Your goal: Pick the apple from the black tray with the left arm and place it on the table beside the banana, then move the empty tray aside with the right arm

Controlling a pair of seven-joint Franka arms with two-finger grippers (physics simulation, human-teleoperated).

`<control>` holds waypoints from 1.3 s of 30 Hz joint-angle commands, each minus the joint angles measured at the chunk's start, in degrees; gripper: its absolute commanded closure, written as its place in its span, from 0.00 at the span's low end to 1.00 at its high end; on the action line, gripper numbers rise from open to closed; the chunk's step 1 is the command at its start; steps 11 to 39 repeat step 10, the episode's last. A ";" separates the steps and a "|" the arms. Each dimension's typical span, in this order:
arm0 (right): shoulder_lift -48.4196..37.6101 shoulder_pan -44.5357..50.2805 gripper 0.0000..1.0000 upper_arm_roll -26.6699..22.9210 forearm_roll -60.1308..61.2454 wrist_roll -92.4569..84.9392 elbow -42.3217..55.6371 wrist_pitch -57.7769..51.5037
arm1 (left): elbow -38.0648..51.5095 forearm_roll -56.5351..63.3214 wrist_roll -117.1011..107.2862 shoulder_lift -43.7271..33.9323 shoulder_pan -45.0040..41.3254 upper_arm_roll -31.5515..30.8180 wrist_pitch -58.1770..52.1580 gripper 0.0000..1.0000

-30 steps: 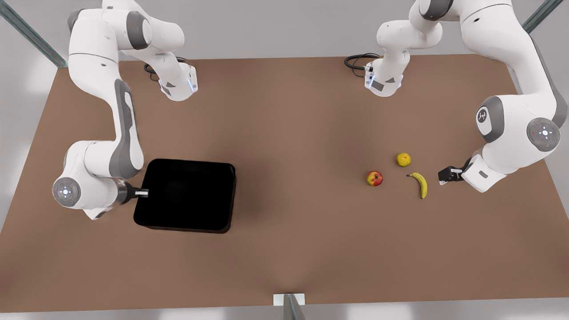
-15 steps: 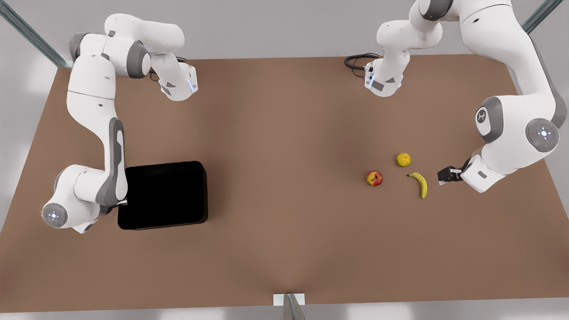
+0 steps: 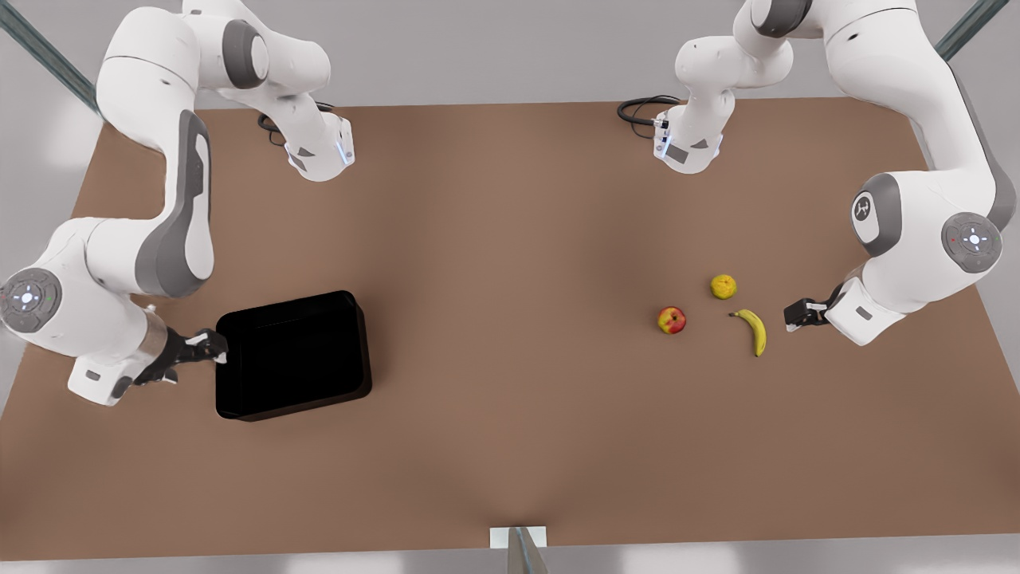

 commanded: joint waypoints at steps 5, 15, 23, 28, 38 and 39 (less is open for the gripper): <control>-1.14 -0.17 0.00 -0.74 -5.52 7.17 0.13 -5.24 | 0.04 0.04 0.09 -0.06 0.00 0.03 -0.02 0.00; -1.14 0.09 0.00 -0.56 -6.77 7.78 0.13 -3.66 | 2.06 -0.48 0.35 1.78 -0.44 -0.23 -0.02 0.00; -1.14 0.09 0.00 -0.56 -6.77 7.78 0.13 -3.66 | 2.06 -0.48 0.35 1.78 -0.44 -0.23 -0.02 0.00; -1.14 0.09 0.00 -0.56 -6.77 7.78 0.13 -3.66 | 2.06 -0.48 0.35 1.78 -0.44 -0.23 -0.02 0.00; -1.14 0.09 0.00 -0.56 -6.77 7.78 0.13 -3.66 | 2.06 -0.48 0.35 1.78 -0.44 -0.23 -0.02 0.00; -1.14 0.09 0.00 -0.56 -6.77 7.78 0.13 -3.66 | 2.06 -0.48 0.35 1.78 -0.44 -0.23 -0.02 0.00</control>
